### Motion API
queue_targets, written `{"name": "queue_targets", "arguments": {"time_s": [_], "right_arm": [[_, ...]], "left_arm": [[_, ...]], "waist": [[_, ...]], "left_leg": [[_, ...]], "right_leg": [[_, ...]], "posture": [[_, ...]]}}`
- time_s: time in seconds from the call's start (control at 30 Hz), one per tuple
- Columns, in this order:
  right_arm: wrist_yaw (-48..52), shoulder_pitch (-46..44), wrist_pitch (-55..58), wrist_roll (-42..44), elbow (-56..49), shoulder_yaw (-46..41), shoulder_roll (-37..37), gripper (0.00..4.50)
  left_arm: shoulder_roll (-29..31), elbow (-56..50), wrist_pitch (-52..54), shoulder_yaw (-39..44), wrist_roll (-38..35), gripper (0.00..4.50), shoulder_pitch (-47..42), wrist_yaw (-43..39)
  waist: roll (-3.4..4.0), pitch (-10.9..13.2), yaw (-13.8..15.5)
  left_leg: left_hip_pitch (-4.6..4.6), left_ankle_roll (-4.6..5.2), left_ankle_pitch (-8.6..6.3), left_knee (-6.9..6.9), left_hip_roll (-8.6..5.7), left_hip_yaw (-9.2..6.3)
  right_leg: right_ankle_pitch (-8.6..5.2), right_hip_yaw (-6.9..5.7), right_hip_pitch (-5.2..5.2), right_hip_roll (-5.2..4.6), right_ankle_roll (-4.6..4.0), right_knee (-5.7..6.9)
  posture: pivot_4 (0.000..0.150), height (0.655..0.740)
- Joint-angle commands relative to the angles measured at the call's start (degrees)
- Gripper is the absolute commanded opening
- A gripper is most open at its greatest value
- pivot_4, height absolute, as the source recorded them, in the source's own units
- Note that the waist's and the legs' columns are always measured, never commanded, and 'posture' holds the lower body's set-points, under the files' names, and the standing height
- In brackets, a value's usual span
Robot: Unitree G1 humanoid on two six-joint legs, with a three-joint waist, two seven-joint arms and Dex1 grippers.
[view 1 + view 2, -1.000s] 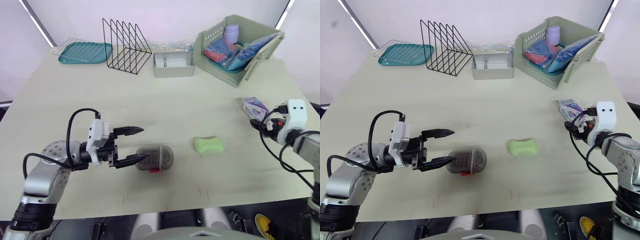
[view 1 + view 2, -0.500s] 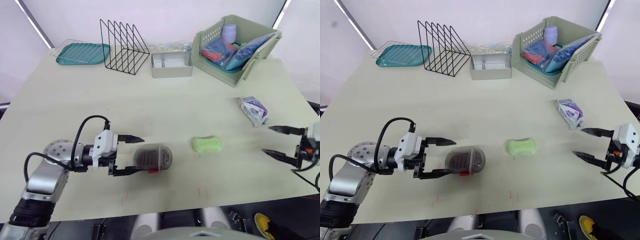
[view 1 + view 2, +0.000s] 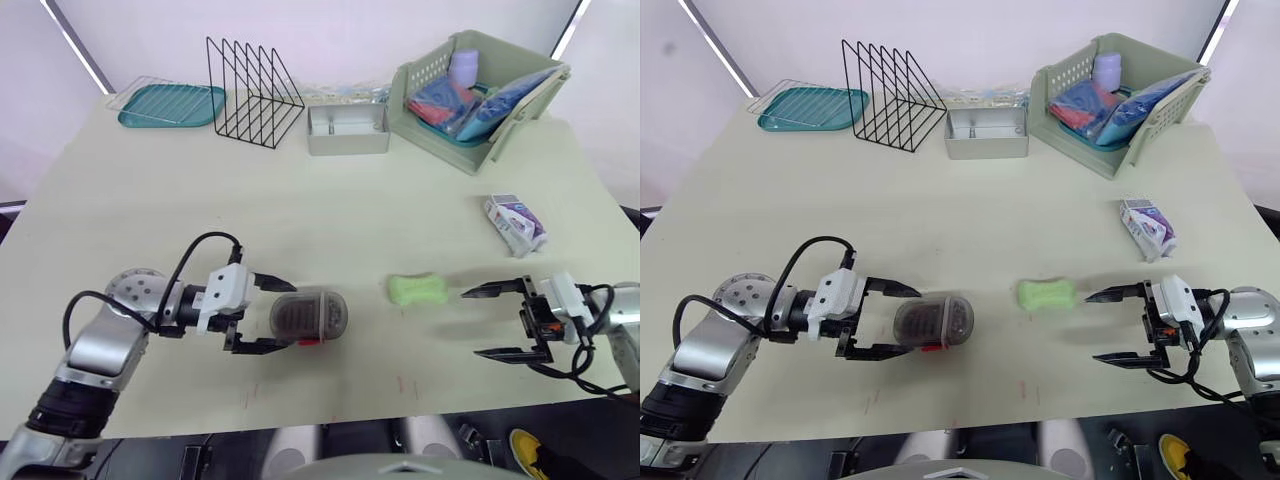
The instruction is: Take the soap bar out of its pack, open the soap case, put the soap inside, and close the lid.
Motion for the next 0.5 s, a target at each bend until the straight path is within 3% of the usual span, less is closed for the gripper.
{"name": "queue_targets", "arguments": {"time_s": [0.03,0.5], "right_arm": [[0.30,-0.24,-2.85,0.70,2.06,0.29,0.36,4.41],[0.11,0.08,-4.80,-1.30,4.34,-0.32,1.26,4.41]], "left_arm": [[0.68,-1.28,-1.24,-0.69,1.79,4.50,-0.80,0.43],[-1.05,3.41,-4.71,-4.24,7.16,4.50,-3.34,3.33]], "waist": [[0.00,0.00,-0.01],[0.00,0.00,-0.08]], "left_leg": [[0.01,0.00,0.00,0.00,0.00,0.00],[0.03,0.00,0.00,0.00,-0.06,0.00]], "right_leg": [[0.00,0.00,0.00,0.01,0.00,0.00],[0.00,0.00,0.01,0.01,0.00,0.02]], "posture": [[0.150,0.7400],[0.150,0.7400]]}}
